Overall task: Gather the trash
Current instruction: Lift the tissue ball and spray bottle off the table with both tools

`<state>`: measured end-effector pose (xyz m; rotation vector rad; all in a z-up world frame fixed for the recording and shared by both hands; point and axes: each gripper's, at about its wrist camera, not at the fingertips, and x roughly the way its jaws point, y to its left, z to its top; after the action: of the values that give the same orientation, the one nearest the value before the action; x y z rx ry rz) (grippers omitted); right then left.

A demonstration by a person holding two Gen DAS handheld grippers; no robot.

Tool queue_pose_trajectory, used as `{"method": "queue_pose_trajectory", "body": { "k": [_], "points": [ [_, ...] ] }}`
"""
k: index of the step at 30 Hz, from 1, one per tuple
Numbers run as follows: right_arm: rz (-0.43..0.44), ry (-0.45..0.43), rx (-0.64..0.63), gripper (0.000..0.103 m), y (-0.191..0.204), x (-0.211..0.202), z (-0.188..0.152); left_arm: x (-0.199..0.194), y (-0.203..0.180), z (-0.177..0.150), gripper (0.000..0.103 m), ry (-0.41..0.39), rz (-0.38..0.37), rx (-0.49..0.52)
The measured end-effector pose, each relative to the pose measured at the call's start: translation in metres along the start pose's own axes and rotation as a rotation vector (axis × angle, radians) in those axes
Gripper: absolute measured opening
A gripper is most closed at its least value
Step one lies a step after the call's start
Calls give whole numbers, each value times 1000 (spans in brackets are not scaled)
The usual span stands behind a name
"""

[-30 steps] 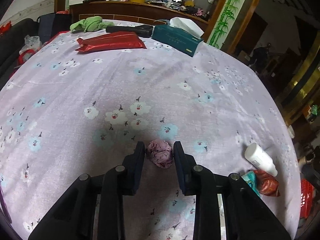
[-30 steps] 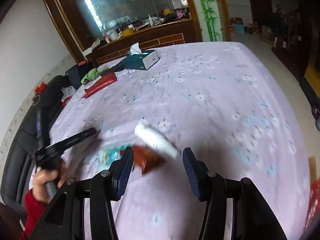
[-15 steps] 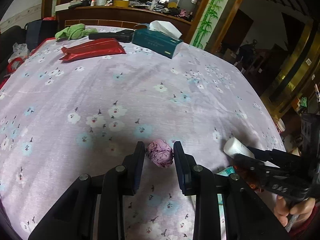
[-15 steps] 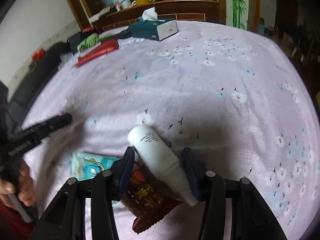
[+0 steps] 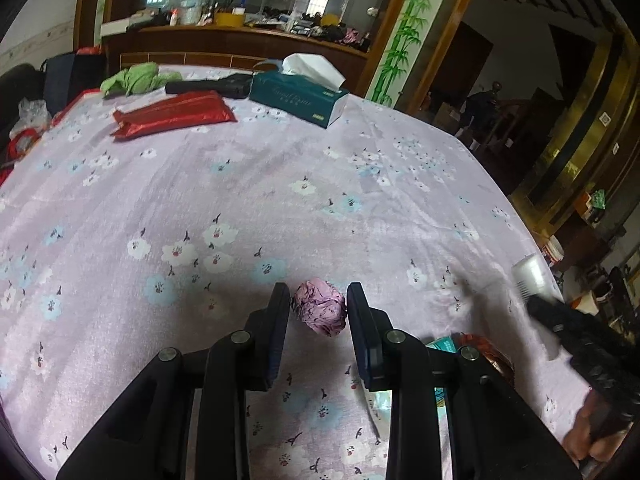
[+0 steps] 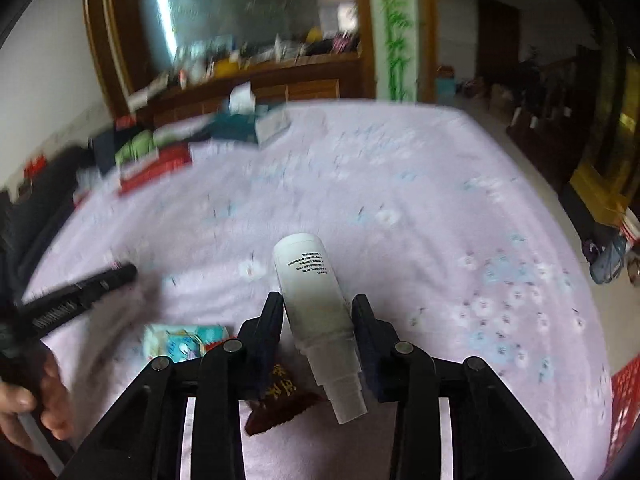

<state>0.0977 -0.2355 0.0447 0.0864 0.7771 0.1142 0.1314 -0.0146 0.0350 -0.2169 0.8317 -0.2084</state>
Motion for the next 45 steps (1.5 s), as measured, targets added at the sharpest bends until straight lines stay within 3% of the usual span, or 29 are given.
{"method": "queue_pose_trajectory", "body": {
  "k": [3, 18, 45],
  "points": [
    [25, -75, 27, 38, -4, -13, -5, -4, -9, -1, 28, -25, 8, 33],
    [64, -109, 69, 38, -15, -23, -8, -15, -44, -11, 28, -89, 26, 163],
    [69, -88, 54, 38, -10, -20, -12, -17, -44, -12, 28, -98, 24, 155]
  ]
}}
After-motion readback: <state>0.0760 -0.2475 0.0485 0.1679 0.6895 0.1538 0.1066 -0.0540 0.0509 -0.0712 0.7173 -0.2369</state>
